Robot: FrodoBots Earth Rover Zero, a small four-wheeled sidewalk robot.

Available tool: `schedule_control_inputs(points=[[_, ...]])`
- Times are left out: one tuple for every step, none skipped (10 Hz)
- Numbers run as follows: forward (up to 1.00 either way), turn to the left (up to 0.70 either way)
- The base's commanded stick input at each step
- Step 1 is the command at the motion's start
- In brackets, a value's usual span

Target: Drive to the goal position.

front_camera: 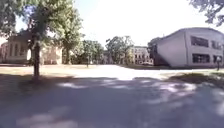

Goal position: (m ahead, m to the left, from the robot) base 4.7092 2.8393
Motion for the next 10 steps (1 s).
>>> schedule_control_inputs(points=[[0.7,0.0],[0.7,0.0],[0.7,0.0],[0.7,0.0],[0.7,0.0],[0.7,0.0],[0.7,0.0],[0.7,0.0],[0.7,0.0],[0.7,0.0]])
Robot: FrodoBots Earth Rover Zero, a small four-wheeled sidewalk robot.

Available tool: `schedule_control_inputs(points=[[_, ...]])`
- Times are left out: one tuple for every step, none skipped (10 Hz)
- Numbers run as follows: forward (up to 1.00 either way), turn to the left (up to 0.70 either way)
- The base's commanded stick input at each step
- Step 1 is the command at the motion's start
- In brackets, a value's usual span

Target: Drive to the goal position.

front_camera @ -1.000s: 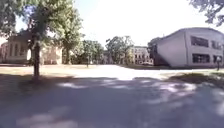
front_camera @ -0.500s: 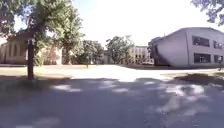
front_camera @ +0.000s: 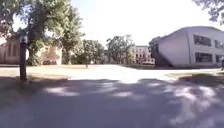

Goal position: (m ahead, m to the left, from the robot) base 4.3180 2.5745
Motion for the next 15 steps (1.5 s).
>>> schedule_control_inputs(points=[[0.7,0.0],[0.7,0.0],[0.7,0.0],[0.7,0.0],[0.7,0.0],[0.7,0.0],[0.7,0.0],[0.7,0.0],[0.7,0.0],[0.7,0.0],[0.7,0.0],[0.7,0.0],[0.7,-0.03],[0.7,-0.08],[0.7,-0.12]])
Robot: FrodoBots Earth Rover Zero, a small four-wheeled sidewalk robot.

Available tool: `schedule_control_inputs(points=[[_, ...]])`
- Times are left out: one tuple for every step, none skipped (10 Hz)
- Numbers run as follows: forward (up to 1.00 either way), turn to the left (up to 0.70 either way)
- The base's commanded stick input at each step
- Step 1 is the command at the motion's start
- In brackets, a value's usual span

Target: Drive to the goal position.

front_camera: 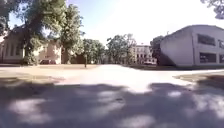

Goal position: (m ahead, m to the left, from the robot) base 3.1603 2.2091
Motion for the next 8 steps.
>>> schedule_control_inputs(points=[[0.7,-0.14],[0.7,-0.14],[0.7,-0.14],[0.7,-0.14],[0.7,0.0],[0.7,0.0],[0.7,0.0],[0.7,0.0]])
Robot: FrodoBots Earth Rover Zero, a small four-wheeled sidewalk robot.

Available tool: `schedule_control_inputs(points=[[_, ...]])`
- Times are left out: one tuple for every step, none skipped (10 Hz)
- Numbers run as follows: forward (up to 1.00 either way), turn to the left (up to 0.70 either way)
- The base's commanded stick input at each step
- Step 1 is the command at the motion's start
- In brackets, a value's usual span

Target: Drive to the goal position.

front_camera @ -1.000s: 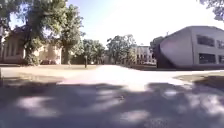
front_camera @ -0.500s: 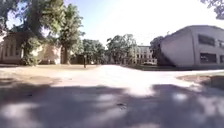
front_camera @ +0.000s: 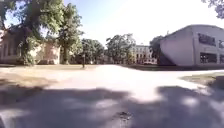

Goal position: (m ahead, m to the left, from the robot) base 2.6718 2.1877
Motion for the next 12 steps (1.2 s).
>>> schedule_control_inputs(points=[[0.7,0.0],[0.7,0.0],[0.7,0.0],[0.7,0.0],[0.7,0.0],[0.7,0.0],[0.7,0.0],[0.7,0.0],[0.7,0.0],[0.7,0.0],[0.7,0.0],[0.7,0.0]])
